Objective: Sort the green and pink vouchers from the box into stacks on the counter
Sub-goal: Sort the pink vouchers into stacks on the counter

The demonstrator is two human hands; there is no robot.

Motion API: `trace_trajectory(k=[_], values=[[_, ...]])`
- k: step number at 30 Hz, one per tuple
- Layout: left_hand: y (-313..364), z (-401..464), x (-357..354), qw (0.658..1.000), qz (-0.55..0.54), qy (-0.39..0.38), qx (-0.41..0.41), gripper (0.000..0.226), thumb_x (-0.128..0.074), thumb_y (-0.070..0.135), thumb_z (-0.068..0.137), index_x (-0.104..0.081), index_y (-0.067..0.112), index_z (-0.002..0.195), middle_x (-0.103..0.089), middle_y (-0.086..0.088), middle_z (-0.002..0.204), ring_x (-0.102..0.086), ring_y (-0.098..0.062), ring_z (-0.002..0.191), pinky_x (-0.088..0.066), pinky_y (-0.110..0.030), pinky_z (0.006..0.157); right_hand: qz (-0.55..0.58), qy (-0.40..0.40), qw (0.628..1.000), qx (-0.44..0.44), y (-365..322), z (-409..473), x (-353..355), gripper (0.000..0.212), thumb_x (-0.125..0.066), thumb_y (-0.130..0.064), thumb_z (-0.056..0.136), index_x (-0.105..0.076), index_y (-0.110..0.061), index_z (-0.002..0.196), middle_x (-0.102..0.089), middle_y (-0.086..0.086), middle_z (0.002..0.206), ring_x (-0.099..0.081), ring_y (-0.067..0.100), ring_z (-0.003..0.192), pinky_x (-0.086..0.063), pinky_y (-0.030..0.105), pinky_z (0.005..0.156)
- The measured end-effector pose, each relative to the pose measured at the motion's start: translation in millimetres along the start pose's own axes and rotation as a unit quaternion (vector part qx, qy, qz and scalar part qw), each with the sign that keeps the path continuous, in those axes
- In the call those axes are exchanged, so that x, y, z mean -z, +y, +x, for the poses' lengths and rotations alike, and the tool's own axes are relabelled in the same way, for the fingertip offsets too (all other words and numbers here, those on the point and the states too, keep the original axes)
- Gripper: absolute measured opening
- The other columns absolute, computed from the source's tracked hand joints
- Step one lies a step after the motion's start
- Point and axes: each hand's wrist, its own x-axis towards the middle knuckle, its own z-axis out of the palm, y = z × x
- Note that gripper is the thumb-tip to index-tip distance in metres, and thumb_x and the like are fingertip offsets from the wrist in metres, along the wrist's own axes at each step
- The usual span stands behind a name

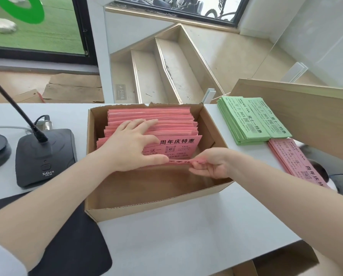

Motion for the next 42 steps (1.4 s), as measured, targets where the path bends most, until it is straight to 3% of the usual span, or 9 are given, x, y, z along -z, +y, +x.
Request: trace_trajectory(k=[5,7,10,13,15,19,27,33,42], values=[[-2,-3,-9,0.993,0.111,0.012,-0.035,0.05,-0.054,0.046,0.086,-0.043,0.029,0.132,-0.001,0.0,0.158,-0.005,-0.026,0.144,-0.006,-0.04,0.115,0.134,0.006,0.991,0.028,1,0,-9,0.024,-0.028,0.003,0.097,-0.051,0.006,0.1,-0.068,0.018,0.065,-0.066,0.02,0.046,-0.057,0.036,0.051],[-5,1,-10,0.991,0.117,0.068,-0.018,0.058,-0.058,0.017,0.088,-0.034,0.026,0.139,-0.002,-0.005,0.158,-0.007,-0.029,0.144,-0.007,-0.04,0.115,0.12,0.035,0.99,0.057,-4,-4,-6,0.03,-0.027,-0.016,0.101,-0.047,0.003,0.112,-0.068,0.021,0.079,-0.069,0.026,0.056,-0.058,0.036,0.051],[-10,9,-6,0.986,0.127,0.095,0.055,0.088,-0.061,0.032,0.086,0.0,0.02,0.149,0.008,-0.012,0.156,0.003,-0.03,0.144,0.003,-0.039,0.113,-0.032,0.141,0.975,0.166,-4,-10,0,0.046,-0.029,-0.045,0.099,-0.045,-0.003,0.109,-0.067,0.015,0.074,-0.065,0.02,0.053,-0.054,0.032,0.055],[-12,16,0,0.986,0.139,0.047,0.083,0.1,-0.056,0.049,0.085,0.014,0.015,0.147,0.015,-0.013,0.155,0.007,-0.028,0.144,0.001,-0.038,0.115,-0.355,0.243,0.795,0.428,-4,-15,0,0.039,-0.057,-0.049,0.084,-0.055,-0.017,0.106,-0.062,-0.001,0.093,-0.059,0.006,0.078,-0.046,0.028,0.078],[-15,22,5,0.988,0.118,0.026,0.093,0.107,-0.059,0.055,0.078,0.01,0.013,0.147,0.006,-0.013,0.156,0.001,-0.027,0.144,-0.002,-0.038,0.116,-0.54,0.203,0.668,0.47,-15,-10,-8,0.075,-0.069,-0.052,0.073,-0.042,-0.017,0.134,-0.043,0.003,0.135,-0.04,0.014,0.123,-0.031,0.028,0.104],[-19,32,14,0.988,0.108,0.005,0.107,0.122,-0.065,0.069,0.062,0.0,0.012,0.147,-0.01,-0.009,0.152,-0.01,-0.026,0.141,-0.011,-0.042,0.115,-0.67,0.16,0.568,0.449,-48,9,-30,0.114,-0.068,-0.063,0.066,-0.008,-0.012,0.148,-0.009,0.005,0.156,-0.006,0.021,0.143,-0.005,0.031,0.116],[-17,21,1,0.985,0.14,0.009,0.096,0.124,-0.058,0.072,0.063,0.008,0.01,0.147,-0.005,-0.008,0.152,-0.005,-0.025,0.141,-0.002,-0.041,0.115,-0.745,0.165,0.482,0.43,-47,36,-22,0.124,-0.065,-0.072,0.06,-0.004,-0.01,0.148,-0.008,0.01,0.154,-0.014,0.026,0.141,-0.012,0.038,0.116],[-11,23,3,0.983,0.159,-0.002,0.097,0.109,-0.058,0.074,0.059,-0.018,0.015,0.141,-0.026,-0.006,0.135,-0.024,-0.025,0.127,-0.013,-0.042,0.109,-0.756,0.162,0.471,0.425,-43,32,-21,0.114,-0.061,-0.076,0.057,-0.019,-0.016,0.144,-0.035,0.006,0.137,-0.027,0.026,0.128,-0.014,0.041,0.108],[-15,25,5,0.988,0.119,0.002,0.094,0.106,-0.06,0.071,0.062,-0.017,0.017,0.142,-0.002,-0.009,0.153,-0.002,-0.024,0.142,0.003,-0.04,0.115,-0.743,0.141,0.476,0.449,-52,40,-21,0.114,-0.047,-0.085,0.045,-0.033,-0.015,0.135,-0.017,0.009,0.152,-0.007,0.023,0.142,0.005,0.042,0.117]])
